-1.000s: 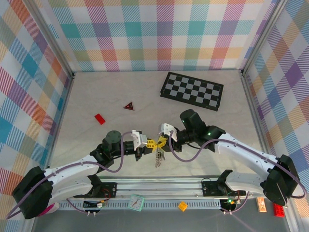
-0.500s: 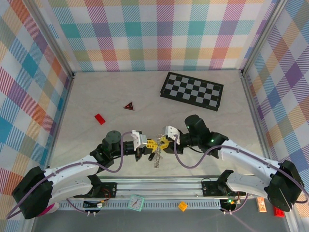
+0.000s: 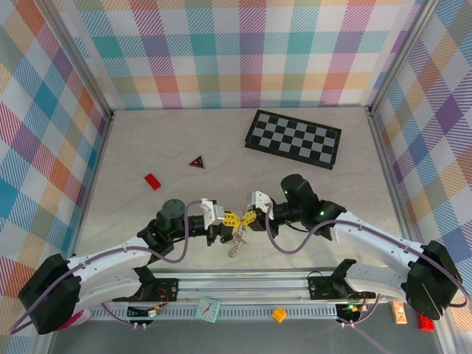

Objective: Put the keys on the keyring

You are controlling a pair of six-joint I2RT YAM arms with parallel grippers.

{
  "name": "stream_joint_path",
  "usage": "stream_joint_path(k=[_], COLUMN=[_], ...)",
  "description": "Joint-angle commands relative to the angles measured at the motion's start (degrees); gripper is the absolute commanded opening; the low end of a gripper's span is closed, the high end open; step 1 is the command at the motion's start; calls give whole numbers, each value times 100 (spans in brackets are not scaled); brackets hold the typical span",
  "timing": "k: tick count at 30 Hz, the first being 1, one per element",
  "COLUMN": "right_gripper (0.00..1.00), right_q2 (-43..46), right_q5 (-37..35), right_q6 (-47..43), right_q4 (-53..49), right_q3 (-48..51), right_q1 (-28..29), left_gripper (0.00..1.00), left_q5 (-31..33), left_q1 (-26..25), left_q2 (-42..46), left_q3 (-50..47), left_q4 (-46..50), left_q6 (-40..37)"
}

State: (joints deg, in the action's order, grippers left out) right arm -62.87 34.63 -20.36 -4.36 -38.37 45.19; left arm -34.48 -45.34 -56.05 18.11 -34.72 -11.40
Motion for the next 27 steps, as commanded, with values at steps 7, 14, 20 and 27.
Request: stream_joint_path(k=[7,14,20,27], right_gripper=[0,0,0,0], right_q2=[-297,-674,-915,-1082], right_q5=[-186,-541,-674,-675], right_q6=[-778,-1194,-1497,-1586], right_q4=[-1605,-2527,-2990,-3029], right_q3=[-933,-1599,-2008,-2236], right_q1=[-10,167,388,596], left_gripper=[19,17,13,8], left_q5=[327,363,372,348], left_q1=[-52,-48,-49,-46], left_q2=[371,419,345,339], left_q3=[484,702,774,800], left_q4=[1490,2127,2163,2110], left_q6=[-740,-1057,-1110,-1136])
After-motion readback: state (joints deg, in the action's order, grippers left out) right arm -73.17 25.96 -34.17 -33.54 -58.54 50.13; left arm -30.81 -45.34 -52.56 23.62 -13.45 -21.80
